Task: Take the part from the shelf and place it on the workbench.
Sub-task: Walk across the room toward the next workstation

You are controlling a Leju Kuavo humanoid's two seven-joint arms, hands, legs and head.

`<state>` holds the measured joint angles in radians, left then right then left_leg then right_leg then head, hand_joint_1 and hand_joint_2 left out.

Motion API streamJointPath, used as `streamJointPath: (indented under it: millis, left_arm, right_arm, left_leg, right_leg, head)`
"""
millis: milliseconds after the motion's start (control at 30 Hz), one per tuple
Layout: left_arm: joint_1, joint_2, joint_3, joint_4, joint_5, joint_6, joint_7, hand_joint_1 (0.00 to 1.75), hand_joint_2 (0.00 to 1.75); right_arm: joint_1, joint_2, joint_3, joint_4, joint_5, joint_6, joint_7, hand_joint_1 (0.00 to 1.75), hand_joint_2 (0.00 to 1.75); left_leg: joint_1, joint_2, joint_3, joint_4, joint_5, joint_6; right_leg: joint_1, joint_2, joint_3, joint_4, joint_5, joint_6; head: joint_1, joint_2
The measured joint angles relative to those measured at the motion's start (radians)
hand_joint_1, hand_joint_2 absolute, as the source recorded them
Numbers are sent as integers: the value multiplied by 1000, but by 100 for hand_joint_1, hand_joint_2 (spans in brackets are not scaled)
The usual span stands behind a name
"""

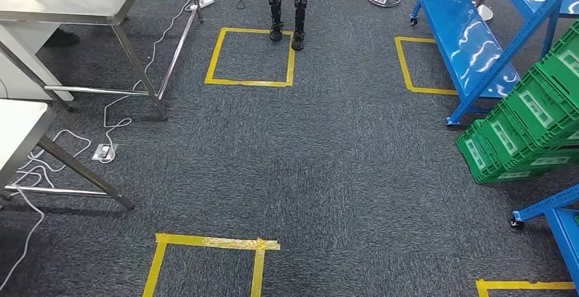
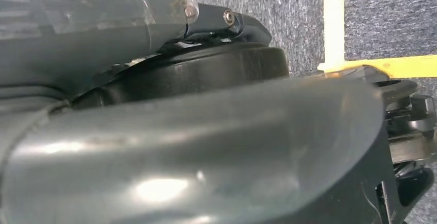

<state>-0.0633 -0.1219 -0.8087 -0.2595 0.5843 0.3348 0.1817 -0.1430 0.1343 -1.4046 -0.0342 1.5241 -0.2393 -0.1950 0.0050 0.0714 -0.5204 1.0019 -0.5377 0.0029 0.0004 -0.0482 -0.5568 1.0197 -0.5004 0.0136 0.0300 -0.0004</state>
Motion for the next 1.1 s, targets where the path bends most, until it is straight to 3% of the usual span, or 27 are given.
streamJointPath:
  millis: [100, 167, 233, 300, 333, 367, 433, 467, 533, 600, 667, 733, 767, 800, 833, 867, 967, 1033, 1100]
  left_arm:
    - [-6, 0, -21, 5, -14, 6, -7, 0, 0]
    - [-11, -1, -35, 7, -26, 15, -7, 0, 0]
    - [-14, -1, -47, 8, -30, 22, -6, 0, 0]
    - [-15, -1, -56, 9, -19, 24, -6, 0, 0]
    - [-16, -1, -59, 9, -11, 24, -6, 0, 0]
    - [-16, 0, -61, 9, -5, 24, -6, 0, 0]
    - [-17, 0, -61, 10, 1, 24, -6, 0, 0]
    - [-17, 0, -61, 10, 3, 24, -6, 0, 0]
    - [-18, -2, -62, 10, 5, 24, -6, 0, 0]
    - [-18, -4, -64, 11, 6, 24, -6, 0, 0]
    - [-18, -6, -66, 12, 6, 24, -6, 0, 0]
    - [-16, -5, -69, 14, 7, 22, 2, 0, 0]
    - [-15, -5, -71, 15, 8, 21, 10, 0, 0]
    - [-14, -4, -73, 16, 11, 20, 20, 0, 0]
    - [-14, -4, -76, 17, 14, 19, 30, 0, 0]
    - [-14, -3, -78, 18, 17, 17, 37, 0, 0]
    - [-14, -3, -81, 20, 23, 14, 43, 0, 0]
    - [-15, -3, -84, 21, 26, 14, 43, 0, 0]
    - [-16, -2, -86, 21, 28, 15, 41, 0, 0]
  right_arm:
    - [0, 0, 0, 0, -2, -2, -27, 0, 0]
    - [0, -1, -1, -1, -4, -3, -31, 0, 0]
    - [-3, -1, -1, -3, -4, -1, -33, 0, 0]
    - [-4, 0, -1, -3, -3, 4, -35, 0, 0]
    - [-5, 0, -1, -3, -2, 6, -34, 0, 0]
    - [-6, 1, -1, -4, -2, 6, -33, 0, 0]
    - [-11, 1, -1, -4, -1, 7, -30, 0, 0]
    - [-14, 2, -1, -4, -1, 7, -28, 0, 0]
    - [-19, 3, -1, -4, 0, 7, -25, 0, 0]
    - [-21, 4, -1, -4, 0, 7, -23, 0, 0]
    - [-21, 4, -1, -4, 0, 8, -22, 0, 0]
    - [-24, 4, -1, -4, 0, 9, -15, 0, 0]
    - [-24, 4, -1, -4, 0, 9, -8, 0, 0]
    - [-23, 5, -1, -4, 1, 9, 0, 0, 0]
    - [-20, 5, -1, -4, 1, 9, 7, 0, 0]
    - [-16, 5, 0, -4, 1, 9, 13, 0, 0]
    - [-12, 5, 0, -4, 1, 9, 19, 0, 0]
    - [-16, 7, 0, -4, 1, 10, 19, 0, 0]
    - [-17, 8, 0, -4, 1, 12, 27, 0, 0]
  left_leg:
    - [1, 5, 6, 0, -6, -16]
    - [4, -38, -9, 39, -37, -25]
    - [5, -79, -67, 156, -97, -27]
    - [4, -79, -131, 266, -129, -26]
    - [4, -78, -143, 276, -116, -25]
    - [4, -79, -137, 247, -84, -24]
    - [6, -110, -87, 125, -5, -19]
    - [8, -129, -62, 68, 17, -17]
    - [9, -151, -37, 17, 24, -12]
    - [8, -132, -31, 9, 23, -6]
    - [10, -106, -25, 3, 23, 4]
    - [10, -75, -20, 1, 19, 11]
    - [9, -59, -19, 1, 17, 13]
    - [7, -45, -17, 1, 14, 13]
    - [7, -33, -16, 1, 11, 13]
    - [6, -24, -12, 1, 8, 12]
    - [4, -2, 0, 1, -2, 3]
    - [2, 9, 2, 2, -6, -7]
    - [2, 16, 5, 2, -10, -17]
  right_leg:
    - [4, 8, 5, -16, -2, -17]
    - [1, 19, 11, -26, 3, -30]
    - [0, 33, 13, -28, 5, -39]
    - [3, 54, 13, -28, 4, -42]
    - [3, 66, 15, -27, 3, -42]
    - [3, 79, 16, -26, 2, -41]
    - [2, 102, 20, -23, -2, -37]
    - [2, 114, 20, -20, -5, -32]
    - [1, 134, 17, -17, -8, -21]
    - [-2, 147, 12, -16, -9, -10]
    - [-1, 116, -2, 16, -32, 1]
    - [-1, 70, -53, 125, -93, 11]
    - [-3, 60, -87, 194, -123, 15]
    - [-5, 56, -113, 246, -140, 18]
    - [-6, 53, -125, 268, -138, 20]
    - [-8, 50, -115, 246, -114, 19]
    - [-3, 17, -24, 56, -17, 6]
    - [6, -4, 2, -3, -7, -8]
    - [9, 4, 4, -11, -8, -20]
  head:
    - [-3, 0]
    - [-7, 0]
    - [-18, 0]
    - [-27, 0]
    - [-30, 0]
    - [-32, 0]
    - [-38, 0]
    - [-41, 0]
    - [-42, 0]
    - [-39, 0]
    - [-31, 0]
    - [-17, 0]
    - [-11, 0]
    - [-8, 0]
    - [-7, 0]
    - [-4, 0]
    - [4, 0]
    - [7, 0]
    - [9, 0]
